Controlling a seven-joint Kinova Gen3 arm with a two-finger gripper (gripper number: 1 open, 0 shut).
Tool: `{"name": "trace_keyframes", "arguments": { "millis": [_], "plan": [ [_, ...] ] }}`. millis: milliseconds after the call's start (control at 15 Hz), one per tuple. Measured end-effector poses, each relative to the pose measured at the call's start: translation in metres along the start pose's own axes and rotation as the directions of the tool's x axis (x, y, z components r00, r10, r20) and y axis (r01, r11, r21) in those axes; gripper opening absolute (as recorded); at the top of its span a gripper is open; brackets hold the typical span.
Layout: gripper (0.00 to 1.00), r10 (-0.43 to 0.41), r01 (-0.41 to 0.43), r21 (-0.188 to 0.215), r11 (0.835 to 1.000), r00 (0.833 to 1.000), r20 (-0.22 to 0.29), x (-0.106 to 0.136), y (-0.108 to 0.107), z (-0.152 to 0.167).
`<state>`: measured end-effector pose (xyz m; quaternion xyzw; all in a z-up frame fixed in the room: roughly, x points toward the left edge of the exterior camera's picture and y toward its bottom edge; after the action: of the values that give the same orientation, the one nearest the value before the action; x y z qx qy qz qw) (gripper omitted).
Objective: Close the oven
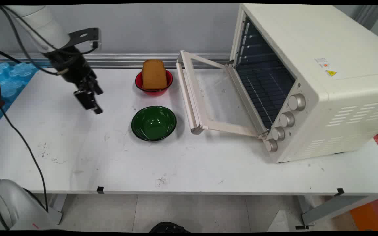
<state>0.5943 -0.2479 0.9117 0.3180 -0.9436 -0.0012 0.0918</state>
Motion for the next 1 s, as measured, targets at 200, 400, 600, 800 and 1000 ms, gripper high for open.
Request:
{"name": "trace_keyframes", "arguments": {
  "millis": [200,400,600,800,1000],
  "plan": [
    [1.0,-0.001,0.001,-0.002,1.0,0.998,-0.068,0.021,-0.003,0.002],
    [1.0,0.008,-0.008,-0.004,1.0,0.986,-0.168,0.051,-0.006,0.007],
    [1.0,0.026,-0.027,0.0,1.0,0.965,-0.262,0.073,-0.007,0.018],
    [1.0,0.042,-0.042,0.006,0.999,0.944,-0.326,0.082,-0.006,0.036],
    [1.0,0.06,-0.058,0.016,0.998,0.92,-0.387,0.088,-0.006,0.059]
  ]
}}
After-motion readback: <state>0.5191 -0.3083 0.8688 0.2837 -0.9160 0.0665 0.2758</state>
